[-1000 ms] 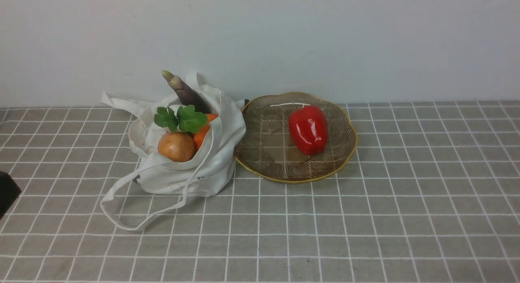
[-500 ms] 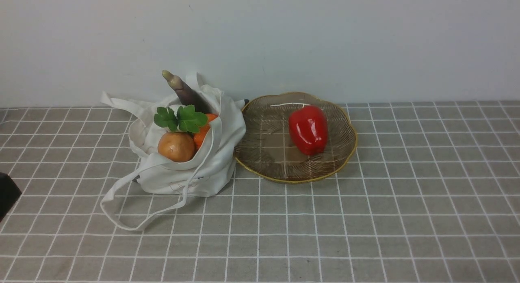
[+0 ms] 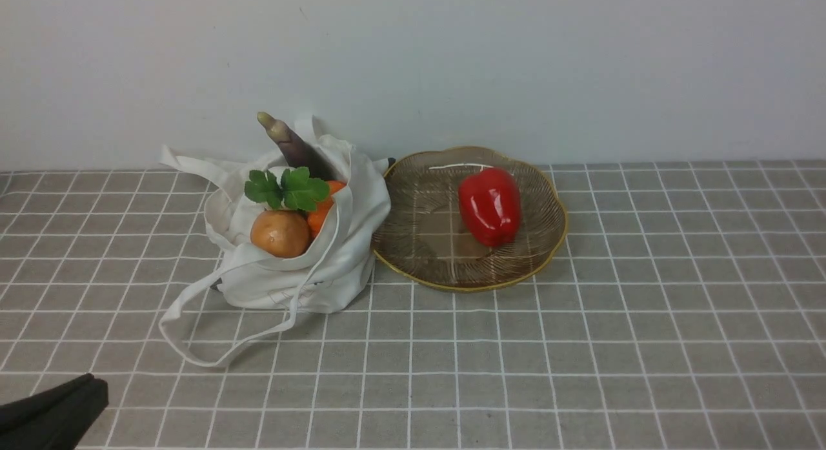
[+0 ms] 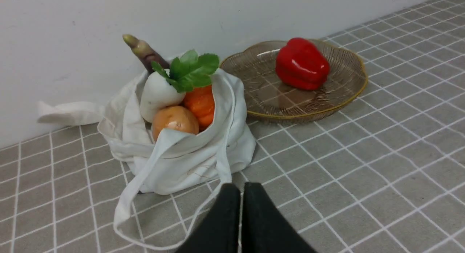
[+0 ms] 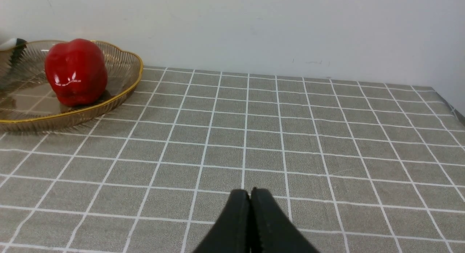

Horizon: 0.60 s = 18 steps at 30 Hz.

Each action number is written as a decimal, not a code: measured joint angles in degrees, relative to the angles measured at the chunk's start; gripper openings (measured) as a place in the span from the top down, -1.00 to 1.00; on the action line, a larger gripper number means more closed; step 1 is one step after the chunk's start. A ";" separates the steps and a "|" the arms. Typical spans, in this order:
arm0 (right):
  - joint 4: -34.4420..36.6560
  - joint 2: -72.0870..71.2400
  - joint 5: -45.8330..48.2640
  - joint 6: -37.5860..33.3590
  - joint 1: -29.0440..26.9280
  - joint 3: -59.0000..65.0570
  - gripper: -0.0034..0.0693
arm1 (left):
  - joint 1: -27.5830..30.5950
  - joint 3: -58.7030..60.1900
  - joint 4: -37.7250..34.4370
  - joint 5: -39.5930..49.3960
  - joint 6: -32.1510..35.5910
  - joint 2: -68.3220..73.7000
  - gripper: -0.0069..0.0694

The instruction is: Take vegetables from bag on grey coffee tablecloth place on plate.

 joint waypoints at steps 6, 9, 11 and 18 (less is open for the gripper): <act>0.00 0.00 0.00 0.00 0.00 0.00 0.95 | 11.94 11.99 -2.27 -4.07 2.19 -10.63 0.83; 0.00 0.00 0.05 0.00 0.00 0.00 0.95 | 17.01 14.62 -2.35 -4.19 2.16 -11.57 0.83; 0.00 0.00 0.05 0.05 0.00 0.00 0.95 | 20.75 15.13 -3.04 -4.25 2.16 -11.69 0.83; 0.00 0.00 0.05 0.05 0.00 0.00 0.95 | 22.45 15.13 -3.44 -4.19 2.16 -11.69 0.83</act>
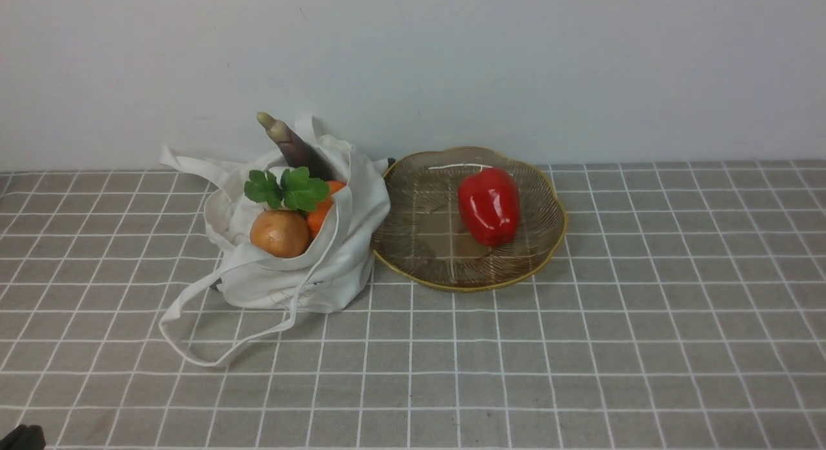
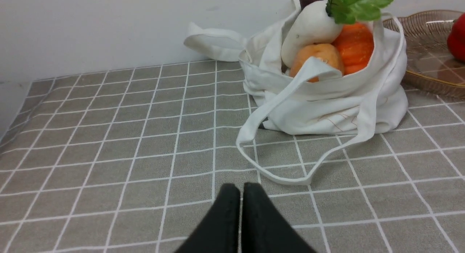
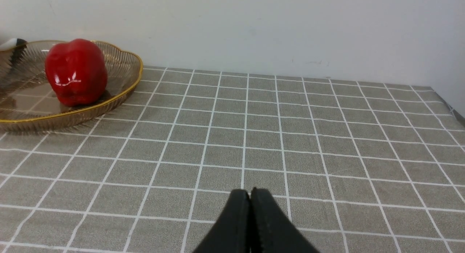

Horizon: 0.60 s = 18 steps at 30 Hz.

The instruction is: Take vegetables from bag on grey coffee tablecloth place on plate.

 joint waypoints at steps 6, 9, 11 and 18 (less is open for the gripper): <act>0.00 0.00 0.00 0.00 0.00 0.00 0.95 | -2.74 0.00 -0.33 3.05 0.65 0.00 0.83; 0.00 0.00 0.00 0.00 0.00 0.00 0.95 | -3.11 0.04 -0.33 4.56 0.78 0.00 0.83; 0.00 0.00 0.00 0.00 0.00 0.00 0.95 | -3.15 0.04 -0.33 4.60 0.85 0.00 0.83; 0.00 0.00 0.00 0.00 0.00 0.00 0.95 | -3.15 0.04 -0.33 4.60 0.90 0.00 0.83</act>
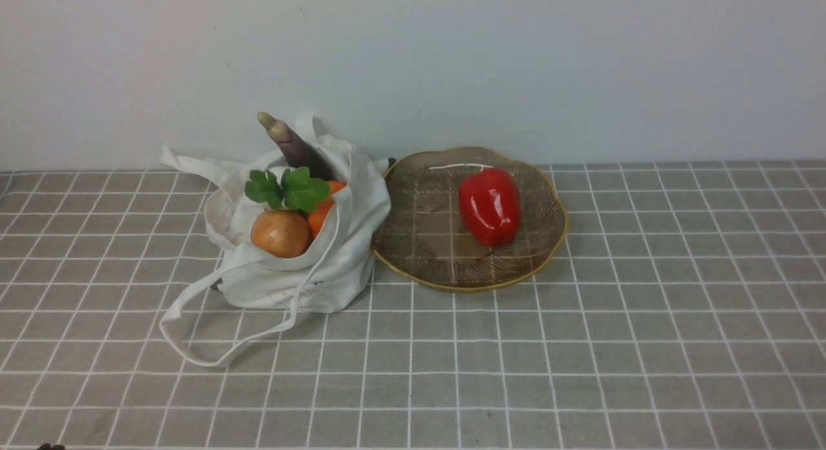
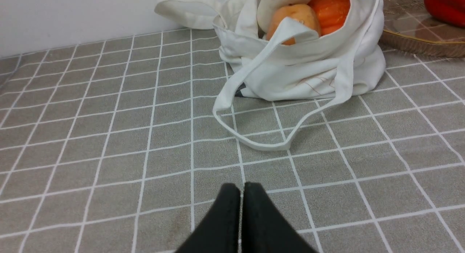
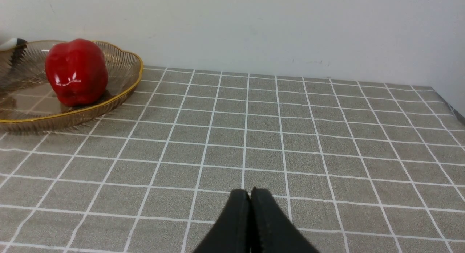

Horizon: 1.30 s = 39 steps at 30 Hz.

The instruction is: Take vegetables from bag on grey coffee tablecloth place on plate.

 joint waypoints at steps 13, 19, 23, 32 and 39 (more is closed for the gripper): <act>0.00 0.00 0.00 0.00 0.00 0.00 0.95 | 3.59 0.00 0.00 0.06 0.00 0.00 0.83; 0.00 0.00 0.00 0.00 0.00 0.00 0.95 | 4.00 0.00 0.00 0.11 0.00 0.00 0.83; 0.00 0.00 0.00 0.00 0.00 0.00 0.95 | 4.00 0.00 0.00 0.11 0.00 0.00 0.83; 0.00 0.00 0.00 0.00 0.00 0.00 0.95 | 4.00 0.00 0.00 0.11 0.00 0.00 0.83; 0.00 0.00 0.00 0.00 0.00 0.00 0.95 | 4.00 0.00 0.00 0.11 0.00 0.00 0.83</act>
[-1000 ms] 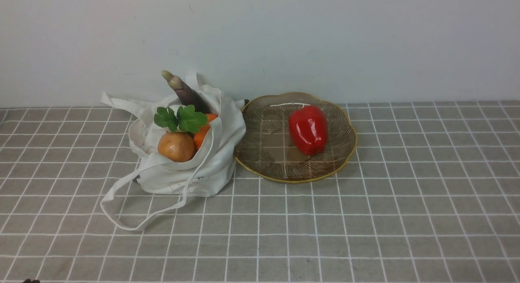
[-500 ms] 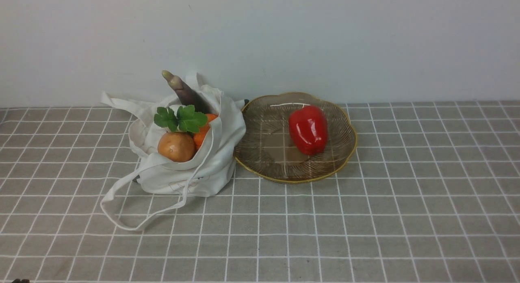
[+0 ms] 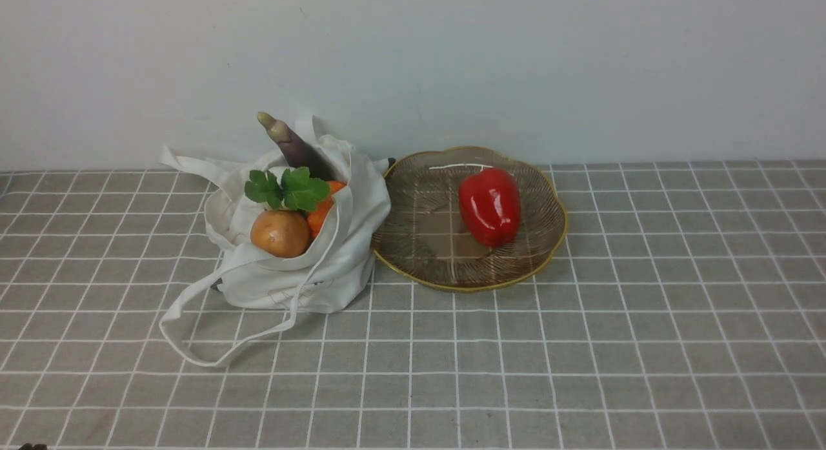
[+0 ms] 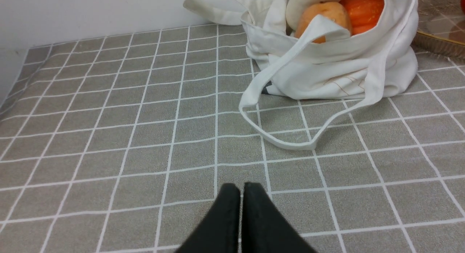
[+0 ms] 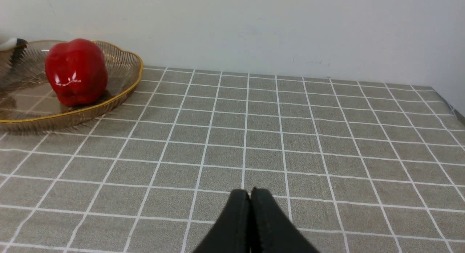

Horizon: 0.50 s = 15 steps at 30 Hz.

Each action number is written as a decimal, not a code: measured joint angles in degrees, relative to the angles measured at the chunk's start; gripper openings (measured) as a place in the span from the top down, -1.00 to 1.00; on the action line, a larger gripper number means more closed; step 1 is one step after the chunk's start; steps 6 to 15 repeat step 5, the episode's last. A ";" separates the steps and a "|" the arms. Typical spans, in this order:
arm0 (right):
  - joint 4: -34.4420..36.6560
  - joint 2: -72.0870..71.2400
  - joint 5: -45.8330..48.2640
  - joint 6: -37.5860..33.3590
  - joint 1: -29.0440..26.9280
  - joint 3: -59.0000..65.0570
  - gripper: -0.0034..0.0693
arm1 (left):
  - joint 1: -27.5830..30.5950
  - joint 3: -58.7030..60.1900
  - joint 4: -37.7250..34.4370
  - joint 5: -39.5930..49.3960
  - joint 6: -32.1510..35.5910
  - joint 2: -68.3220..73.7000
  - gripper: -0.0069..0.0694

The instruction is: Take vegetables from bag on grey coffee tablecloth place on plate.

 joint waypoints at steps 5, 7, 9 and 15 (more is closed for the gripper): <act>0.00 0.00 0.00 0.00 0.00 0.00 0.95 | 0.00 0.00 0.00 0.00 0.00 0.00 0.83; 0.00 0.00 0.00 0.00 0.00 0.00 0.95 | 0.00 0.00 0.00 0.00 0.00 0.00 0.83; 0.00 0.00 0.00 0.00 0.00 0.00 0.95 | 0.00 0.00 0.00 0.00 0.00 0.00 0.83; 0.00 0.00 0.00 0.00 0.00 0.00 0.95 | 0.00 0.00 0.00 0.00 0.00 0.00 0.83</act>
